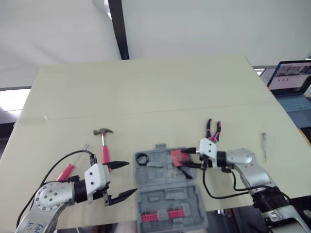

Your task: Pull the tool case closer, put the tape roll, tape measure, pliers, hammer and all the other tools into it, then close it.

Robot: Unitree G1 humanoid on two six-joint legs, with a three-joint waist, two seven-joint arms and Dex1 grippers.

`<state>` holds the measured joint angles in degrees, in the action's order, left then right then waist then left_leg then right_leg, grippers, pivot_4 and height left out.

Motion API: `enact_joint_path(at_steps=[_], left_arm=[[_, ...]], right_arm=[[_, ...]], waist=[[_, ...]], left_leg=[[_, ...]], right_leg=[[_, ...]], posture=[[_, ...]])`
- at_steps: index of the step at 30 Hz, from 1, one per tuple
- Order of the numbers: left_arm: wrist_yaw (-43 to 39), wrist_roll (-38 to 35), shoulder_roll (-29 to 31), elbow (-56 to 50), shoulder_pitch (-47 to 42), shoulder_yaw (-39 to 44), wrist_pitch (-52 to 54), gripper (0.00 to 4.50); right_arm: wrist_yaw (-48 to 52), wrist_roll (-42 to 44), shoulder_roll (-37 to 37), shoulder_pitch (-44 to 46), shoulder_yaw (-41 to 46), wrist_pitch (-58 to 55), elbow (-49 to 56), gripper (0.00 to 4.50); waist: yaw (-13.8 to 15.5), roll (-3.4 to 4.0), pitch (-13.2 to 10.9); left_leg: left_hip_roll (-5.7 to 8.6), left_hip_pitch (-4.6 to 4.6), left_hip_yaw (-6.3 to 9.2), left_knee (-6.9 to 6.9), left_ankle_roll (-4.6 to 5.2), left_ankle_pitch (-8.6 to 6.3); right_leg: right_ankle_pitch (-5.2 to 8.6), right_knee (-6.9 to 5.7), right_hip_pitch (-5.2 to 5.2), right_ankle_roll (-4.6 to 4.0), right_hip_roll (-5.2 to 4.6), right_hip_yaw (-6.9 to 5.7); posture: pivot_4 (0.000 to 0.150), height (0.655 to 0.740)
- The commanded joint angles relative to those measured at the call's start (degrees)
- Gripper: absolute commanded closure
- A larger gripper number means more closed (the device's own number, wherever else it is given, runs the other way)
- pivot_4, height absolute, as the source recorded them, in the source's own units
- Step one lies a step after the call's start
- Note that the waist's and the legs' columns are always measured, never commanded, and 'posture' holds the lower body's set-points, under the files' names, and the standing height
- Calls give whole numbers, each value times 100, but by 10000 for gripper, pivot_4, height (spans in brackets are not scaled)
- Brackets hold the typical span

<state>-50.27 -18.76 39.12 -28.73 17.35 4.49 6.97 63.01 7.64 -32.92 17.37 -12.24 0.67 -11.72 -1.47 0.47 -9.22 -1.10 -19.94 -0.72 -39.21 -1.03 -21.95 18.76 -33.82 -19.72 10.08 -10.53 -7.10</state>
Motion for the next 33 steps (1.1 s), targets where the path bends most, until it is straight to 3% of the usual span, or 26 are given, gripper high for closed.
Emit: enact_joint_path(at_steps=[1,33], left_arm=[[30,-122,-35,-187,-51,35,-11,0],[44,-187,-5,-267,-291,31,230,0]], right_arm=[[-77,-315,27,-217,-242,-71,-399,22561],[-154,-674,-143,-390,-623,-512,-482,22561]], waist=[[1,0,0],[133,-68,84]], left_leg=[[0,12,1,3,0,0],[-14,79,5,14,-9,-12]], right_leg=[[0,2,13,0,0,-1],[3,39,94,-6,13,-10]], posture=[[1500,7400],[1500,7400]])
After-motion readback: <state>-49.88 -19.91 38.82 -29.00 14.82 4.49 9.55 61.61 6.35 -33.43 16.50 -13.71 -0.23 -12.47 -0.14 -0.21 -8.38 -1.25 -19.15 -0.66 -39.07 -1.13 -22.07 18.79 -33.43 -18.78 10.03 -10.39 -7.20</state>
